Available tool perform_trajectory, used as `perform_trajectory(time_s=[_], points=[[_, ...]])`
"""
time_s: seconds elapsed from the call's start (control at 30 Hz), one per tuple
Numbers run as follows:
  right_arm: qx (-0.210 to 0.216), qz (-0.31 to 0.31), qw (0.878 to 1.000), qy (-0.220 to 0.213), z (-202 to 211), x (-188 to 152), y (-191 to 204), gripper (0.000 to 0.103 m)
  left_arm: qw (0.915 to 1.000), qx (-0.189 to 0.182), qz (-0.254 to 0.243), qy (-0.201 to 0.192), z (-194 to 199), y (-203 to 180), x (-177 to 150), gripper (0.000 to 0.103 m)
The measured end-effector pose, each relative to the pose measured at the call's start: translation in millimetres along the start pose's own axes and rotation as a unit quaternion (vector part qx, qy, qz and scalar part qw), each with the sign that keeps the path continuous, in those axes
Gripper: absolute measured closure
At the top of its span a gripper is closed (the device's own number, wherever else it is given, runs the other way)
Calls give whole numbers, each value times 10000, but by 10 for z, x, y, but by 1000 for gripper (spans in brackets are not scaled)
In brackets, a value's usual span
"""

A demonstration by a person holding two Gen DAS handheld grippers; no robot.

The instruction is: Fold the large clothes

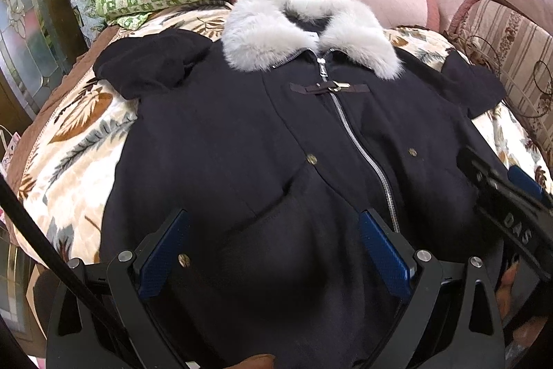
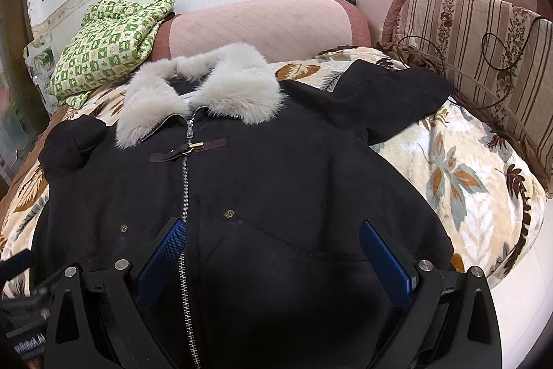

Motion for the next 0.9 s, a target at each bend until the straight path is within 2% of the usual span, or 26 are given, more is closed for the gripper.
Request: perform_trajectory(time_s=[0.27,0.43,0.53,0.77,0.83,0.9], points=[[-25,-30,10000,-22,33,4,-33,1,9995,-147,-284,-79,124,-156,-195,5],[-38,-46,10000,-54,67,13,-41,1,9991,-367,-190,44,152,-182,-265,5],[-37,-39,9999,-86,92,21,-43,1,9987,-484,-125,-24,216,-176,-269,5],[-33,-72,9999,-153,145,44,-59,1,9923,-1209,-61,-273,407,-247,-261,5],[-24,-75,9998,-169,161,46,-61,2,9923,-1187,-129,-331,450,-284,-251,5],[-22,-72,9998,-190,185,45,-64,2,9905,-1318,-128,-365,476,-319,-257,5]])
Point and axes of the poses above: each gripper's, at about its wrist camera, not at the fingertips, and z roughly against the way its jaws point, y to its left, x to its top, the point moved 2 cm from there along -z, roughly the way its jaws point, and after that the axes turned 11 degrees about -y, right-handed, at the moved point
